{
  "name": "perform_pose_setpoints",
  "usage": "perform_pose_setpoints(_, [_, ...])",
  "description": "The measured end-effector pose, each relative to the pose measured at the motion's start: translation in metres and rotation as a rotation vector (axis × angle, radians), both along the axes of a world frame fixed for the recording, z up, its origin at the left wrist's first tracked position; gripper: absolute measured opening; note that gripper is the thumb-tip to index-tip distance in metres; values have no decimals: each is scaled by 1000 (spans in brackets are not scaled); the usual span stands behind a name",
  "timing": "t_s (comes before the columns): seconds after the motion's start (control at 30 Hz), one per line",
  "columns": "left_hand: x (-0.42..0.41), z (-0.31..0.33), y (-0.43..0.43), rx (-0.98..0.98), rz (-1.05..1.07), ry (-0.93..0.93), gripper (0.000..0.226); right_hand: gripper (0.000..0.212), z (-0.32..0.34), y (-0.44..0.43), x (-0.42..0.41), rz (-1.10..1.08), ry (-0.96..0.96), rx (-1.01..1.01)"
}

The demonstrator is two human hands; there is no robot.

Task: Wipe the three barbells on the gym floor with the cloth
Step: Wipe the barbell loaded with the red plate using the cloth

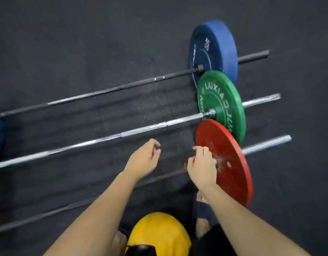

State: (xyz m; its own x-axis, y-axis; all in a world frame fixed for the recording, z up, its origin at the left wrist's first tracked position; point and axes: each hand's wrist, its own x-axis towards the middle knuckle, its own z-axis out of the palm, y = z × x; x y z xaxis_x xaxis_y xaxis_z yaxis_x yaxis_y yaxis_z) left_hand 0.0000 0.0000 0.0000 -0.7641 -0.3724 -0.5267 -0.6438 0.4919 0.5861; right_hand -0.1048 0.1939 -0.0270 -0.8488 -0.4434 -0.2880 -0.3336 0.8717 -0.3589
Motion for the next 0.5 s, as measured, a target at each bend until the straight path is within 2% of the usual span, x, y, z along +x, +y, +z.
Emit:
perform_pose_setpoints(0.13, [1, -106, -1, -16, -129, -3, 17, 33, -103, -2, 16, -9, 50, 59])
perform_pose_setpoints(0.2, [4, -151, 5, 2, -160, 24, 16, 33, -153, 10, 25, 18, 135, 129])
perform_pose_setpoints(0.3, [-1, -208, 19, 13, -254, 72, 16, 29, -218, 35, 37, -56, 306, 191])
perform_pose_setpoints(0.4, [-9, -248, 41, 14, -291, 147, 17, 26, -263, 43, 44, -74, 373, 178])
perform_pose_setpoints(0.5, [-10, -278, 65, 21, -277, 197, 18, 26, -288, 49, 44, -51, 522, 120])
